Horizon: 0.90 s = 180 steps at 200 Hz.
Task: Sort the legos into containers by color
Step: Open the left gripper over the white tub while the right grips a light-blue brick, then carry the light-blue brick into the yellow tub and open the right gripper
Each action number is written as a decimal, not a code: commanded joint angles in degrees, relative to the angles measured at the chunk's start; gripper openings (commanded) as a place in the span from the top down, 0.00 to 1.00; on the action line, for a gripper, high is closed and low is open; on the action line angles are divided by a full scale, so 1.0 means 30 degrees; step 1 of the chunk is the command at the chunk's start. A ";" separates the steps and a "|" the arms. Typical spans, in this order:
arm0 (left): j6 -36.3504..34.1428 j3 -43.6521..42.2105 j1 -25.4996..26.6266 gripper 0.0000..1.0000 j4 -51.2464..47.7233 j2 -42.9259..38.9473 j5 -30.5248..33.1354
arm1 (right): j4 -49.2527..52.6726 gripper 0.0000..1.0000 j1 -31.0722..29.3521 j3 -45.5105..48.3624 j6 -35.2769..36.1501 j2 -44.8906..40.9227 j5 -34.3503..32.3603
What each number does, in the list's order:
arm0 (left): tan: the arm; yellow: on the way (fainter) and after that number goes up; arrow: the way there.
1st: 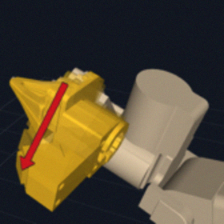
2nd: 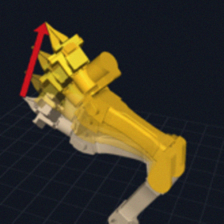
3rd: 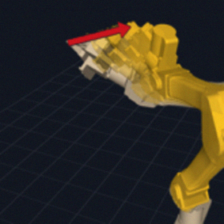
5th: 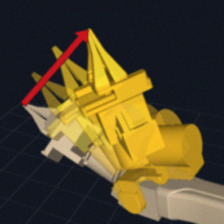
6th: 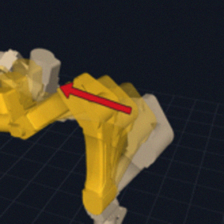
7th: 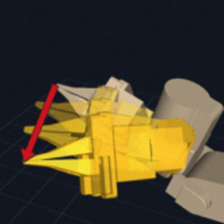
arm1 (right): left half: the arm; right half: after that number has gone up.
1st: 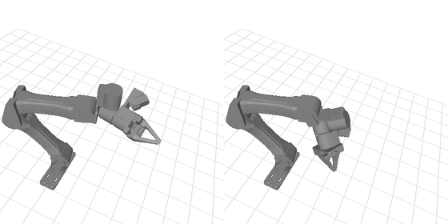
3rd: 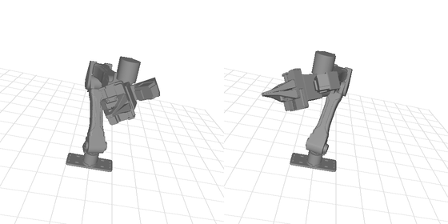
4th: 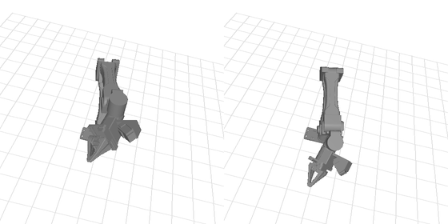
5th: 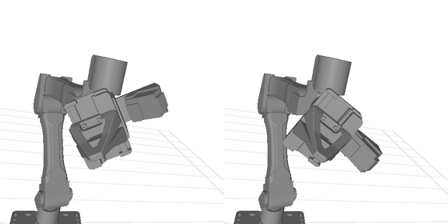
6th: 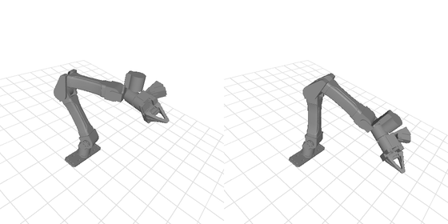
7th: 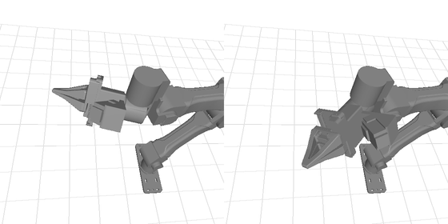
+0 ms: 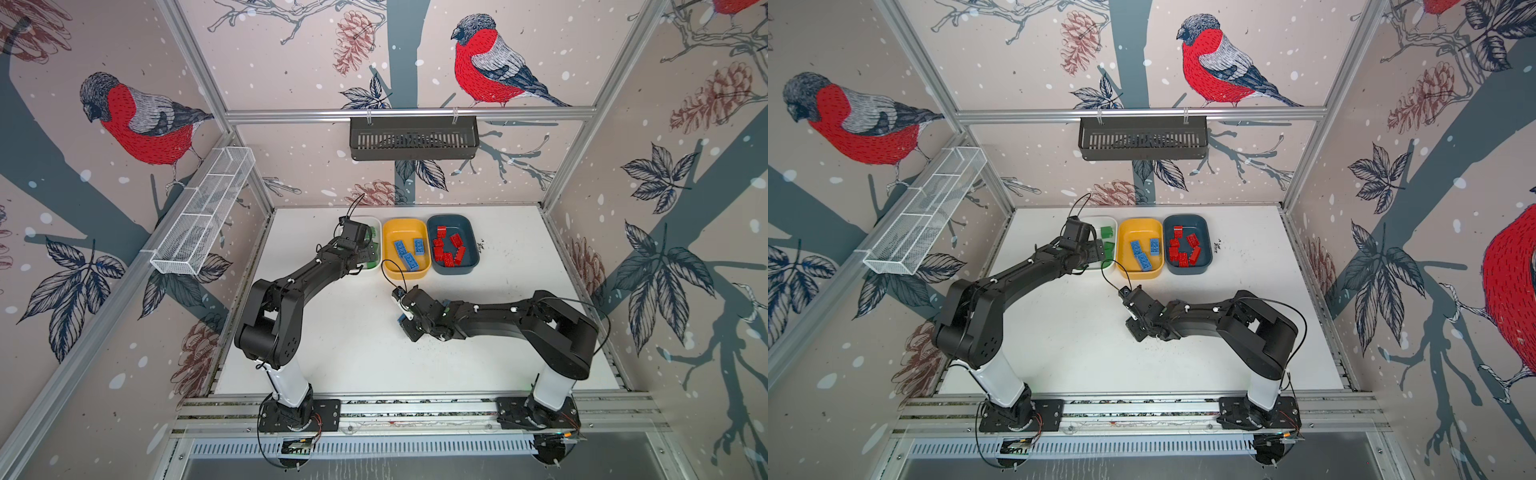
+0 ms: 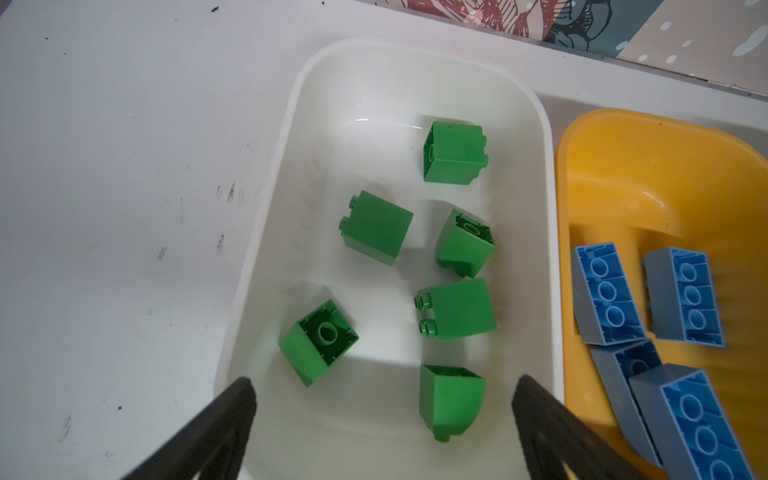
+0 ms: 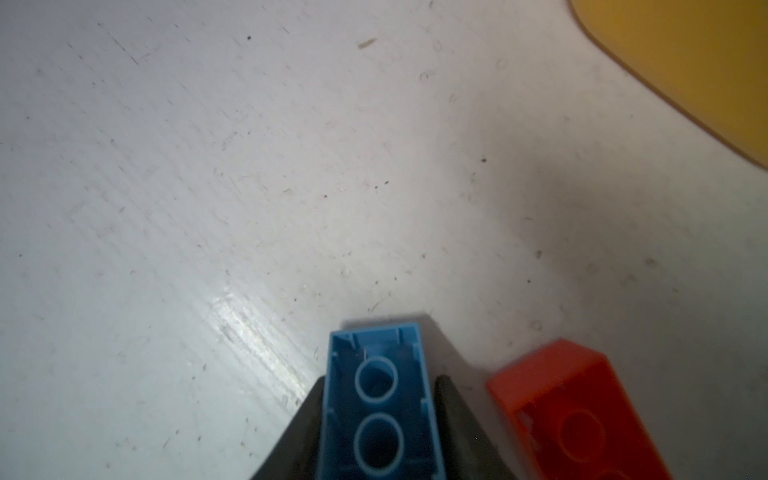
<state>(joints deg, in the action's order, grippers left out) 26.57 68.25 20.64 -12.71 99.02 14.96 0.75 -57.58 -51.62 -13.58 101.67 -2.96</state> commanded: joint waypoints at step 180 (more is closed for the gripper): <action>0.0807 -0.2158 -0.0040 0.04 -0.0861 -0.3447 -0.1612 | 0.0950 0.36 0.4927 -0.9517 0.0520 0.2594 -0.1792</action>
<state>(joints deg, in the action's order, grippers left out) 28.56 62.08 20.64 -14.92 89.10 10.55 1.56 -42.74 -81.17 -11.81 111.59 -8.84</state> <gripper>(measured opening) 0.964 0.615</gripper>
